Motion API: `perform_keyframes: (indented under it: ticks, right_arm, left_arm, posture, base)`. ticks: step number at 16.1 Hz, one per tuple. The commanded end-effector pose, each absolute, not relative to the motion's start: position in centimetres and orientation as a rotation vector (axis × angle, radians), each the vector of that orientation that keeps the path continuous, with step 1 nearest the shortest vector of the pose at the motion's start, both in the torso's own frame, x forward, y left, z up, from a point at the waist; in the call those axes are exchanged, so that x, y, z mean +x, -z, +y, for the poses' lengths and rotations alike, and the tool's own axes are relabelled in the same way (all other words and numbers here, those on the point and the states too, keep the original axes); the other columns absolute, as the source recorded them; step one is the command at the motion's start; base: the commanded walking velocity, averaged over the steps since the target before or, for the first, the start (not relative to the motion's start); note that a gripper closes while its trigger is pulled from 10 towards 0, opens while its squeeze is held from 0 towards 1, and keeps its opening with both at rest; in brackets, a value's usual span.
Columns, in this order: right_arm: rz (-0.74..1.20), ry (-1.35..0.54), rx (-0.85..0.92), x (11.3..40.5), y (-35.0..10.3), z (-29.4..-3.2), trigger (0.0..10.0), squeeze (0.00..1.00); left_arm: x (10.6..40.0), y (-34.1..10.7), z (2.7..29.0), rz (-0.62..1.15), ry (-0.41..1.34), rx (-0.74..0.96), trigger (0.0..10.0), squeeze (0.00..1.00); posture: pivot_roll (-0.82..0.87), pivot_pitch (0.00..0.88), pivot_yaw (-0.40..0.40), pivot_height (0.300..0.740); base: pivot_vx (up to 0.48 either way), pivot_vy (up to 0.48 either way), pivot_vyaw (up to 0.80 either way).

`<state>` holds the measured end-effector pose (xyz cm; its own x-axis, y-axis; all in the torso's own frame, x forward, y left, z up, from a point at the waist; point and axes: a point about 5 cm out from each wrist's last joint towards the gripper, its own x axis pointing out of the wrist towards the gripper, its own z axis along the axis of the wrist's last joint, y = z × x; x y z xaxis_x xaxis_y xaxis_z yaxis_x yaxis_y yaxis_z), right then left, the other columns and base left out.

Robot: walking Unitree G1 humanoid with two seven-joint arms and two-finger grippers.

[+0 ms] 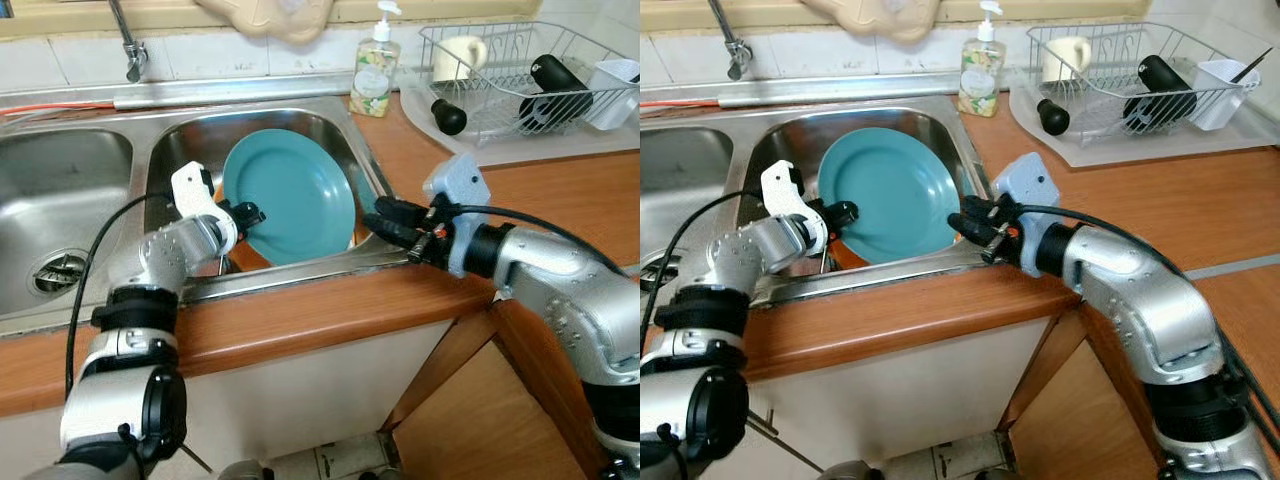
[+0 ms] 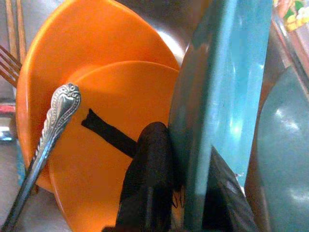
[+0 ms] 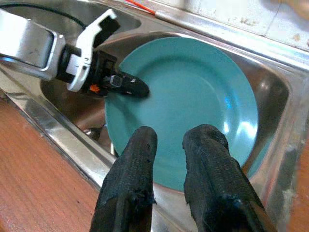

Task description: Kitchen organization

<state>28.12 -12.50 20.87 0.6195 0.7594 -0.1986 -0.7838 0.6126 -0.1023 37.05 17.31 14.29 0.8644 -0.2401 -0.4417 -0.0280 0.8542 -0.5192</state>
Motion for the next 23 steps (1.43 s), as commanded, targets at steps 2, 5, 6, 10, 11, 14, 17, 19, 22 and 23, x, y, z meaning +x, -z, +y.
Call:
perform_keyframes:
  ticks: [2,5,6,10,11,14,17,19,22,23]
  right_arm:
    - [0.136,-0.885,-0.206,28.0,-20.4,-12.3,10.0,0.00]
    - [0.138,-0.856,-0.210,28.2,-20.1,-12.5,10.0,0.00]
    - [0.139,-0.844,-0.211,28.3,-19.9,-12.6,10.0,0.00]
    - [0.130,-0.802,-0.211,28.5,-19.1,-12.5,10.0,0.00]
    - [0.114,-0.785,-0.194,28.5,-18.7,-12.4,10.0,0.00]
    - [0.084,-0.755,-0.171,28.6,-17.3,-12.1,10.0,0.00]
    - [0.066,-0.706,-0.140,28.8,-16.3,-12.3,10.0,0.00]
    - [0.063,-0.628,-0.116,29.2,-16.0,-12.8,10.0,0.00]
    - [0.092,-0.533,-0.067,29.7,-15.3,-13.4,10.0,1.00]
    - [0.066,-0.568,-0.041,29.2,-15.6,-12.7,10.0,1.00]
  left_arm:
    - [37.1,-14.2,17.6,0.543,0.101,-0.506,10.0,1.00]
    - [37.2,-14.1,17.8,0.551,0.097,-0.505,10.0,1.00]
    - [37.1,-14.0,18.1,0.552,0.092,-0.505,10.0,1.00]
    - [36.9,-14.7,19.3,0.481,0.109,-0.442,10.0,1.00]
    - [36.7,-15.2,19.6,0.440,0.144,-0.389,10.0,1.00]
    - [36.0,-15.5,20.6,0.357,0.178,-0.249,10.0,0.99]
    - [35.1,-16.3,21.8,0.237,0.220,-0.146,10.0,0.00]
    - [34.5,-17.7,22.8,0.092,0.211,-0.062,10.0,0.00]
    - [33.7,-19.1,22.8,0.002,0.249,-0.074,10.0,1.00]
    - [32.8,-19.6,22.3,-0.046,0.273,0.061,10.0,1.00]
  posture:
    - [-0.05,0.000,0.012,0.740]
    - [-0.05,0.000,0.014,0.740]
    - [-0.05,0.000,0.015,0.740]
    - [-0.05,0.000,0.016,0.740]
    - [-0.04,0.000,0.013,0.740]
    - [-0.04,0.000,0.012,0.740]
    - [-0.04,0.000,0.010,0.740]
    - [-0.03,0.000,0.005,0.740]
    - [-0.03,0.000,0.001,0.740]
    - [-0.03,0.000,0.002,0.740]
  base:
    - [0.000,0.000,0.00]
    - [0.000,0.000,0.00]
    - [0.000,0.000,0.00]
    - [0.000,0.000,0.00]
    - [0.000,0.000,0.00]
    - [0.000,0.000,0.00]
    - [0.000,0.000,0.00]
    - [0.000,0.000,0.00]
    - [0.000,0.000,0.00]
    - [0.000,0.000,0.00]
